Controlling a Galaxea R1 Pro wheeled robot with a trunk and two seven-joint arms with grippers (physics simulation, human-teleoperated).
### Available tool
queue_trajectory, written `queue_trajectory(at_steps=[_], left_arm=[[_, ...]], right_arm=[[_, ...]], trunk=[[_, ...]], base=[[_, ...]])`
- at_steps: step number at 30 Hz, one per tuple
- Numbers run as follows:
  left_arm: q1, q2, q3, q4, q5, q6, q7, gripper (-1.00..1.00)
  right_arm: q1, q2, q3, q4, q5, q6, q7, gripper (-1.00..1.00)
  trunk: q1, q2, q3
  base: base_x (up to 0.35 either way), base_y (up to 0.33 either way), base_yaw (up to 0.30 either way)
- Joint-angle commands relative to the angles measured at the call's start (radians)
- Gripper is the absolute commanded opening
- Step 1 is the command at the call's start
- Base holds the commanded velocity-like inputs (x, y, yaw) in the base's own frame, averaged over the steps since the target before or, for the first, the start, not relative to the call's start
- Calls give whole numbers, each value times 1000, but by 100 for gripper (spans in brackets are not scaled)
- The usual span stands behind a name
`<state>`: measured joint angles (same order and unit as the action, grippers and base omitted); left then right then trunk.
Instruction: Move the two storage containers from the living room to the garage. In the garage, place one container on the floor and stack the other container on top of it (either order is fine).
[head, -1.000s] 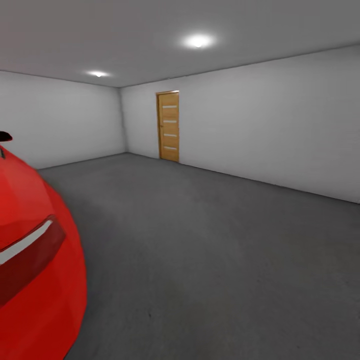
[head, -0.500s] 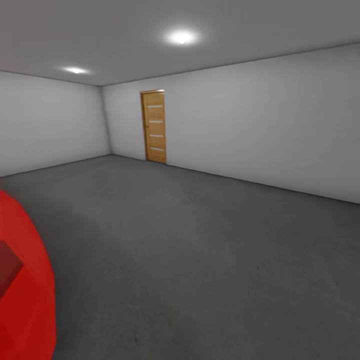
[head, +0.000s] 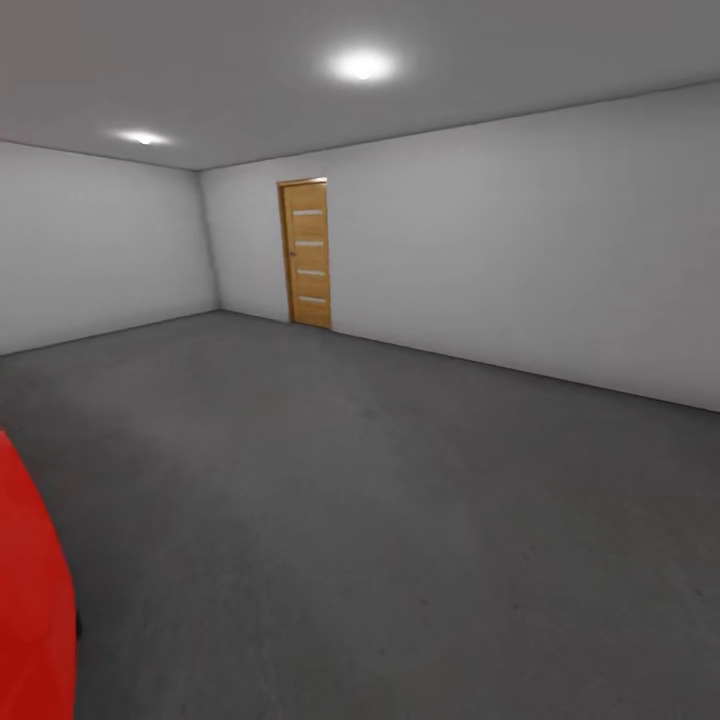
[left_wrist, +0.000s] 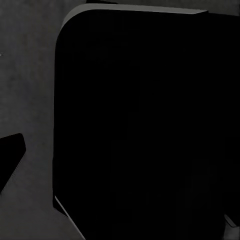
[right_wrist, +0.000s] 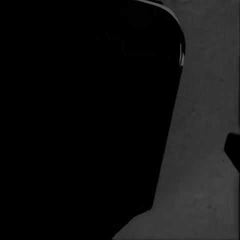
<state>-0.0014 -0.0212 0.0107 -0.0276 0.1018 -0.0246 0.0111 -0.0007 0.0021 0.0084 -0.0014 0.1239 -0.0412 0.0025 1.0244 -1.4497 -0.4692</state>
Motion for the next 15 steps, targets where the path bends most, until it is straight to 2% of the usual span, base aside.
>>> queue_trajectory(at_steps=[1,5,7,8,15], left_arm=[[0,0,0,0,10,-2,1,100],[0,0,1,0,21,-3,1,100],[0,0,-1,0,86,-10,0,100],[0,0,-1,0,95,-11,0,100],[0,0,-3,0,112,-12,0,100]], right_arm=[[0,0,0,0,8,-3,-1,100],[0,-1,0,0,9,-39,-3,100],[0,-2,-1,0,8,-73,-4,100],[0,-2,-1,0,8,-77,-3,100],[0,-2,1,0,9,-83,-1,100]], trunk=[[1,0,-1],[1,0,-1],[1,0,-1],[1,0,-1],[1,0,-1]], base=[[322,0,0],[322,0,0],[322,0,0],[322,0,0],[322,0,0]])
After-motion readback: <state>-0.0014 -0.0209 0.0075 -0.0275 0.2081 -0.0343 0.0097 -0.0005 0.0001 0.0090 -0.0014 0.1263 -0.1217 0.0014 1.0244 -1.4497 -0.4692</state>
